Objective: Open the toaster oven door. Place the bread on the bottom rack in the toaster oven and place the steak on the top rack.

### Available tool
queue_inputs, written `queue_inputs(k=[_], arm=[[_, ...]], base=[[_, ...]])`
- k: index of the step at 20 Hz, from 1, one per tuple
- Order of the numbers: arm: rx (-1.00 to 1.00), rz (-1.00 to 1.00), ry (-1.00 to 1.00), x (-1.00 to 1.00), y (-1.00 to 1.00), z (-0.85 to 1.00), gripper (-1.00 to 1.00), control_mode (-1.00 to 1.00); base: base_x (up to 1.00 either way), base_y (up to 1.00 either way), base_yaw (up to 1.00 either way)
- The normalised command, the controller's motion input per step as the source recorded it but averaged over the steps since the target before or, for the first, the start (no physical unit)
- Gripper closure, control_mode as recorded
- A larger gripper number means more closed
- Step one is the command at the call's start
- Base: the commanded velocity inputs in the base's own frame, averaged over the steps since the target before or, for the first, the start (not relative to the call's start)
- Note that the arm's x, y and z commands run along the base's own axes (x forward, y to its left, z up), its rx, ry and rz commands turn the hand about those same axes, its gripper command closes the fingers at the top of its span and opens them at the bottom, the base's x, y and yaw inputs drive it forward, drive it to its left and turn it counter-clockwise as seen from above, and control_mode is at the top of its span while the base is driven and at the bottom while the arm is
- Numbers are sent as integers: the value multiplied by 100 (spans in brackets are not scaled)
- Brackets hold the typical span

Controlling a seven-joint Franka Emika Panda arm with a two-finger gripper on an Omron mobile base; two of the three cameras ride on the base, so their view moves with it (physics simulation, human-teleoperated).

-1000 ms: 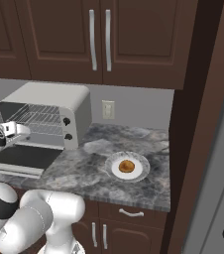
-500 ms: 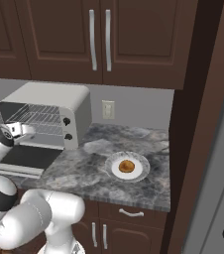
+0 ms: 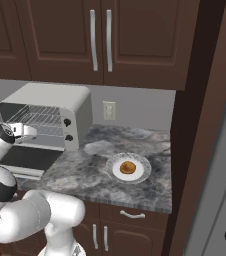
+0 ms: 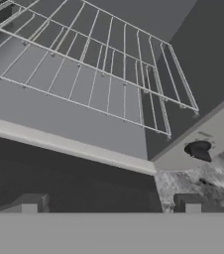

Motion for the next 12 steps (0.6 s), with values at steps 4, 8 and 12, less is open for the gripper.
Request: queue_inputs(k=[4, 8, 12], arm=[[1, -6, -5, 3, 6, 0, -100, -100], [0, 0, -12, 0, 4, 0, -100, -100], [0, 0, -11, 3, 1, 0, -100, -100]], base=[[0, 0, 0], [0, 0, 0], [0, 0, 0]])
